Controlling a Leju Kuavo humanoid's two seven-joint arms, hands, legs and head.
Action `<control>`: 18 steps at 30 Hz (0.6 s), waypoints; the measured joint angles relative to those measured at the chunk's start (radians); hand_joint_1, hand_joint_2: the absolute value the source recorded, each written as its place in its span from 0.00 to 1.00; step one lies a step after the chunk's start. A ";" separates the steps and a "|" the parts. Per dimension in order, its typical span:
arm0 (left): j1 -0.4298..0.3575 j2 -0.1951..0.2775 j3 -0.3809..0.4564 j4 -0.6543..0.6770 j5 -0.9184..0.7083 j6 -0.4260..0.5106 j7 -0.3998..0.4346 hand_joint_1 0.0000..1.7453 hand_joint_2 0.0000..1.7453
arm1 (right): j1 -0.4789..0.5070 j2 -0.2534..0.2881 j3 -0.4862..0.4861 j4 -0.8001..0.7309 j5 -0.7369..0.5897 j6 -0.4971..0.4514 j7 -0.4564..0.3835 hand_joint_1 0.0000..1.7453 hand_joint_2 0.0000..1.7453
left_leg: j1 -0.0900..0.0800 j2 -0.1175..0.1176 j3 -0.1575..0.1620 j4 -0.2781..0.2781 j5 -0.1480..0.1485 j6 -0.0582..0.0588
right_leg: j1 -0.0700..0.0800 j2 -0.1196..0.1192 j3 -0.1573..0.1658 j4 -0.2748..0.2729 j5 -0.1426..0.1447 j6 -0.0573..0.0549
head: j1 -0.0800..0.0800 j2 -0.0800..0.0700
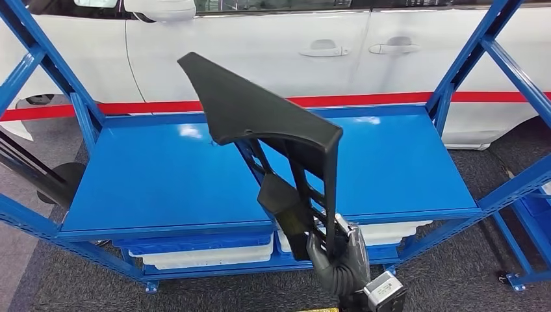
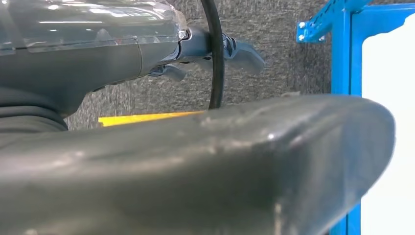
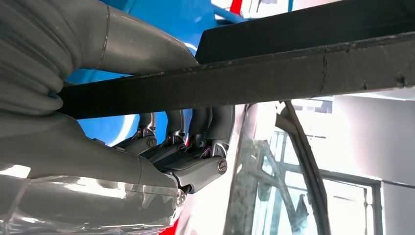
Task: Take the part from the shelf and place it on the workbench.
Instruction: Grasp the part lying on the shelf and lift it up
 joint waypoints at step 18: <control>-0.006 -0.017 0.008 -0.007 0.002 -0.006 0.016 0.00 0.00 | 0.078 0.008 -0.037 -0.041 -0.050 0.085 -0.037 1.00 1.00 | -0.004 -0.002 0.084 0.044 -0.115 -0.034 | 0.016 -0.005 -0.024 -0.153 0.140 -0.049 | 0.000 0.000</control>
